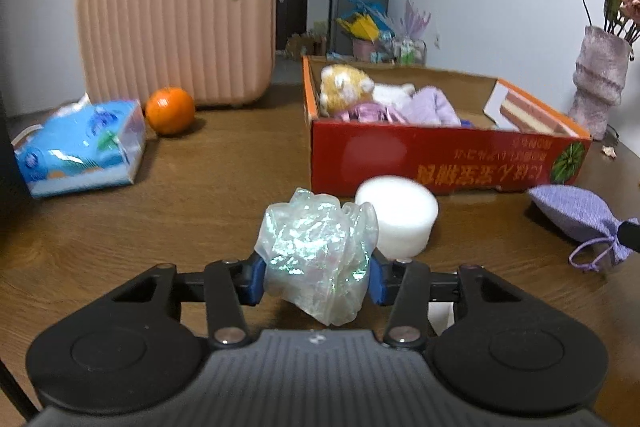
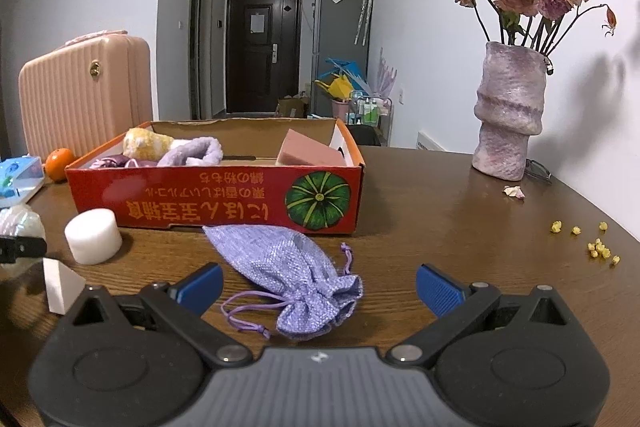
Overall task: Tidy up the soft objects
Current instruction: 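Grasp the lavender drawstring pouch with the right tool while the left holds the bag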
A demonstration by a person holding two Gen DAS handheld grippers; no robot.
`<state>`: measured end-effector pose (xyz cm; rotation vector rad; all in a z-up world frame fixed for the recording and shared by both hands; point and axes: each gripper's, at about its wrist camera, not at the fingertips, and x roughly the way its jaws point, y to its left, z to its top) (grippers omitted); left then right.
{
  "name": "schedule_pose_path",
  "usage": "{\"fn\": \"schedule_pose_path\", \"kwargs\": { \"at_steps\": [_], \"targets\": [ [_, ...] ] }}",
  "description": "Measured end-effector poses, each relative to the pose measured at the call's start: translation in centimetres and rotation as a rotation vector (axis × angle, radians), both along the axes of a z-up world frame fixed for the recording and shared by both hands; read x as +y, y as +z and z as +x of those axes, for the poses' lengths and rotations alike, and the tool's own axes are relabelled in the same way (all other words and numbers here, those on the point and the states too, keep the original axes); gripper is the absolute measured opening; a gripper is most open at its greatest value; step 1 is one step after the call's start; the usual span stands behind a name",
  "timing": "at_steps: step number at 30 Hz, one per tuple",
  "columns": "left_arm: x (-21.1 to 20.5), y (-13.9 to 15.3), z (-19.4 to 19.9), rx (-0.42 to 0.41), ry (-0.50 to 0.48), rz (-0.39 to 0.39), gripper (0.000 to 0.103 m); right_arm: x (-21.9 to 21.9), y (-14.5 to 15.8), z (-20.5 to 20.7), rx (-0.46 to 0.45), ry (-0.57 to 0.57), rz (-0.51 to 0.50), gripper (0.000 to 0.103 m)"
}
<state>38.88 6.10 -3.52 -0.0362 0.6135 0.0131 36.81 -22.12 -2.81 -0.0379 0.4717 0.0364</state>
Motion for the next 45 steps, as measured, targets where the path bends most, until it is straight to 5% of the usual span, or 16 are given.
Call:
{"fn": "schedule_pose_path", "kwargs": {
  "at_steps": [13, 32, 39, 45],
  "targets": [
    [1.1, 3.5, -3.0, -0.156, 0.068, -0.034, 0.048, 1.5, -0.3, 0.7, 0.018, -0.007, -0.012, 0.103],
    [0.3, 3.6, -3.9, -0.176, 0.057, -0.018, 0.048, 3.6, -1.8, 6.6, 0.095, -0.019, -0.071, 0.100],
    [0.1, 3.3, -3.7, -0.167, 0.054, -0.008, 0.048, 3.6, -2.0, 6.8, 0.121, 0.013, -0.043, 0.083],
    [0.0, 3.2, -3.7, -0.166, 0.051, -0.005, 0.048, 3.8, -1.7, 5.7, 0.088, 0.030, -0.035, 0.048]
  ]
}}
